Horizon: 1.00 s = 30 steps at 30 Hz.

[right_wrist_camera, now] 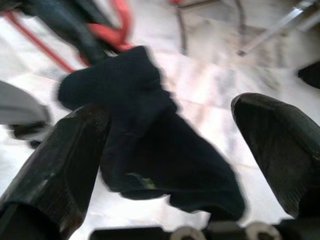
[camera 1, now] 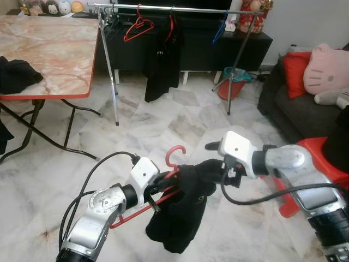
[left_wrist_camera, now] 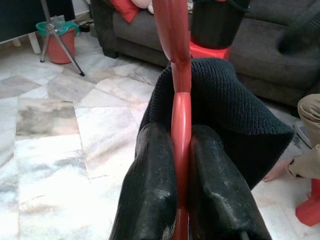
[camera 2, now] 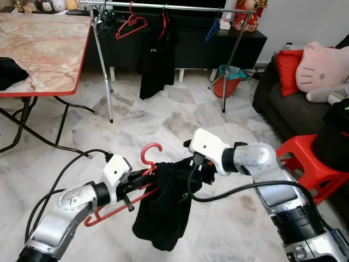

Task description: Hang hanger

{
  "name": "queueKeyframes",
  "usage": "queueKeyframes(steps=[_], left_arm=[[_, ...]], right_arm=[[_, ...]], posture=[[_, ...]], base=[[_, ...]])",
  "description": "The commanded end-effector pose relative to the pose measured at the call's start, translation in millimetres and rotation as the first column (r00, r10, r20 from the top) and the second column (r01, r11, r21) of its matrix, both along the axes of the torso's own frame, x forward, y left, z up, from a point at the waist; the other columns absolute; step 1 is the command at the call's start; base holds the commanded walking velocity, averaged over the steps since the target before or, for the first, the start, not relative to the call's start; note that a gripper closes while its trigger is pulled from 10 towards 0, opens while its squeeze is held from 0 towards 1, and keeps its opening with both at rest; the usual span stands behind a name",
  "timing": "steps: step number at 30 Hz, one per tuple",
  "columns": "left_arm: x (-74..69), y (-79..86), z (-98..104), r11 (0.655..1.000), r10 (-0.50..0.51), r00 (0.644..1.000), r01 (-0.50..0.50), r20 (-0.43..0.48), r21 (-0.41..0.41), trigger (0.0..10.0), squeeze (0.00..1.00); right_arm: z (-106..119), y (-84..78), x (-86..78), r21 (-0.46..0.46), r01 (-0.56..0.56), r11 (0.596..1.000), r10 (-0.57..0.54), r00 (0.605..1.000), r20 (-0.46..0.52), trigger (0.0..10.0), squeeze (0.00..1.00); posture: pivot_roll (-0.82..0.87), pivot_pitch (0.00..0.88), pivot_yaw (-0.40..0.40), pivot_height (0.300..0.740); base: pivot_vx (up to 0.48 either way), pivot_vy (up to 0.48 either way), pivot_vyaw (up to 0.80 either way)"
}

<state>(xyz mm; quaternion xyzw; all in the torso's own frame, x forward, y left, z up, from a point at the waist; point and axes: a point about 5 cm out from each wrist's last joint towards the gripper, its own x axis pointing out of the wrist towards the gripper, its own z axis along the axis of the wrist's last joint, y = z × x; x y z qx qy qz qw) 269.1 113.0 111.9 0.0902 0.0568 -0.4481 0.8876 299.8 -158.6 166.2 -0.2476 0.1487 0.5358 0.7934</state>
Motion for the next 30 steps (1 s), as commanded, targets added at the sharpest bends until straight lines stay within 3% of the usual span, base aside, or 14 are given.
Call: queueKeyframes(steps=[1,2,5,15,25,30], left_arm=[[-2.7,-4.1,10,0.999,-0.034,0.999,0.035,0.024,-0.037,10.0,0.00],[-4.2,-3.4,10,0.998,-0.046,0.999,0.047,0.014,-0.035,10.0,0.00],[-6.7,-3.1,9,0.997,-0.065,0.998,0.065,-0.002,-0.031,10.0,0.00],[-12.0,-1.4,9,0.995,-0.097,0.995,0.096,-0.038,-0.020,10.0,0.00],[-14.9,-1.8,11,0.992,-0.121,0.991,0.120,-0.058,-0.026,10.0,0.00],[-22.7,-6.1,13,0.981,-0.191,0.978,0.187,-0.088,-0.046,10.0,0.00]], right_arm=[[1,-9.8,1.2,-0.020,0.005,1.000,-0.005,1.000,0.007,10.0,0.00],[-6,-16.8,4.6,-0.072,0.026,0.997,-0.025,1.000,0.005,10.0,0.00],[-17,-24.8,4.1,-0.106,0.020,0.994,-0.025,0.998,-0.050,10.0,0.00],[-26,-37.7,5.9,-0.114,-0.034,0.993,0.024,0.996,-0.089,10.0,0.00],[-37,-40.2,14.6,-0.128,-0.015,0.992,0.003,0.996,-0.093,10.0,0.00],[-40,-34.0,14.0,-0.088,-0.067,0.994,0.057,0.992,-0.112,10.0,0.00]], posture=[[0.06,0.052,-0.139,0.740],[0.07,0.052,-0.141,0.740],[0.07,0.053,-0.142,0.740],[0.07,0.050,-0.144,0.740],[0.08,0.050,-0.142,0.740],[0.08,0.053,-0.140,0.740]], base=[[0.000,0.000,0.00],[0.000,0.000,0.00],[0.000,0.000,0.00],[0.000,0.000,0.00],[0.000,0.000,0.00],[0.000,0.000,0.00]])
